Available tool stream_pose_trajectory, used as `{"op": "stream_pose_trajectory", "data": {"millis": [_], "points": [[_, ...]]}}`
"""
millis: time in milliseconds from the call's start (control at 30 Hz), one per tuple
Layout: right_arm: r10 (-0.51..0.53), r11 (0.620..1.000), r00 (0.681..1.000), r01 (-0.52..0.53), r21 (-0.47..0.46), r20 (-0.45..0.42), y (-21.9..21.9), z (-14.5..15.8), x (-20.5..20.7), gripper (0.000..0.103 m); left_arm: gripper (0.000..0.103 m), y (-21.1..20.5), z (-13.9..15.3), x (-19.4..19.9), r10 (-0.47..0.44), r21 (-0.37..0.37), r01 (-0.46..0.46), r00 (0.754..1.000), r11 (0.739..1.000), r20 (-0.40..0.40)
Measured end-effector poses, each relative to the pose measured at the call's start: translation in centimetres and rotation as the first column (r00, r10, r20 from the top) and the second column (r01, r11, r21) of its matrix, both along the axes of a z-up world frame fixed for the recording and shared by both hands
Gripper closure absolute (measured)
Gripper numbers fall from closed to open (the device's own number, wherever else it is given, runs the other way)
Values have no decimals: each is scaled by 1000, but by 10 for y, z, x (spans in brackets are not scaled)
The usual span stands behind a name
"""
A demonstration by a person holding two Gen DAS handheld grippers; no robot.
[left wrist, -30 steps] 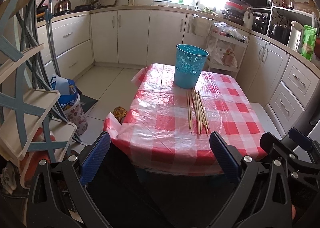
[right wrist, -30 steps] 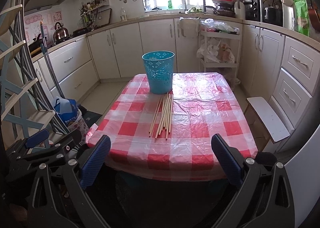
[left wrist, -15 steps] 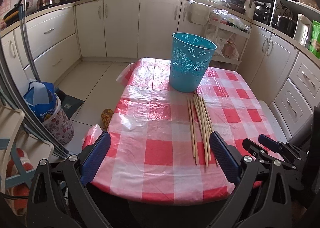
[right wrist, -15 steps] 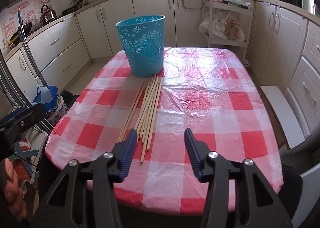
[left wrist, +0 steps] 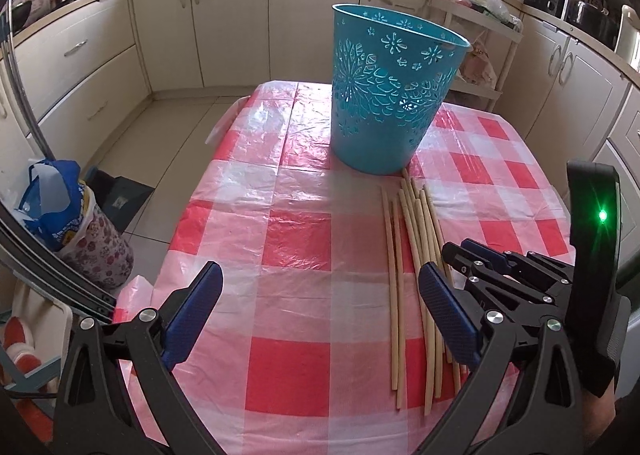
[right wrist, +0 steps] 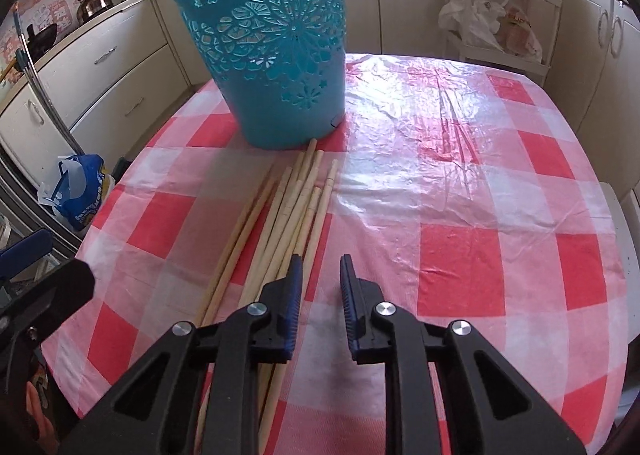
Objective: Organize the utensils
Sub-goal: 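Close the left gripper on one chopstick while the right gripper closes on another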
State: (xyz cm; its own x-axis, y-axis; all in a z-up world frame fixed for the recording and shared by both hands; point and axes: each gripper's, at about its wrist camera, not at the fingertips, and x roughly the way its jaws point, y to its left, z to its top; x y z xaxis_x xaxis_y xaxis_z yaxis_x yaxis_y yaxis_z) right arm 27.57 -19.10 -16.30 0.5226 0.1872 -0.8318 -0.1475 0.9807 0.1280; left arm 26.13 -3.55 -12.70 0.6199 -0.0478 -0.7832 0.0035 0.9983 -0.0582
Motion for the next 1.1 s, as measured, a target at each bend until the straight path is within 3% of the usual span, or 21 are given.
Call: {"op": "stream_pose_trajectory", "data": {"millis": [267, 400, 667, 767, 900, 1100], "points": [[83, 996, 997, -83, -45, 5, -4, -3, 12, 96, 12, -16, -24, 33, 2, 45, 0, 999, 999, -37], [99, 994, 995, -99, -37, 3, -19, -4, 8, 97, 20, -25, -34, 45, -38, 44, 40, 998, 998, -59], [106, 994, 994, -107, 16, 14, -30, -5, 1, 97, 35, -43, -55, 63, -69, 118, 81, 992, 990, -102], [109, 994, 994, -110, 21, 14, -29, -5, 1, 96, 36, -46, -56, 61, -80, 130, 90, 994, 987, -79], [133, 991, 991, -133, 12, 13, -27, -5, 3, 96, 50, -47, -55, 62, -118, 110, 128, 989, 986, -88], [192, 981, 981, -192, -19, -27, -23, -3, 14, 96, 50, -46, -54, 74, -132, 116, 145, 985, 983, -114]]}}
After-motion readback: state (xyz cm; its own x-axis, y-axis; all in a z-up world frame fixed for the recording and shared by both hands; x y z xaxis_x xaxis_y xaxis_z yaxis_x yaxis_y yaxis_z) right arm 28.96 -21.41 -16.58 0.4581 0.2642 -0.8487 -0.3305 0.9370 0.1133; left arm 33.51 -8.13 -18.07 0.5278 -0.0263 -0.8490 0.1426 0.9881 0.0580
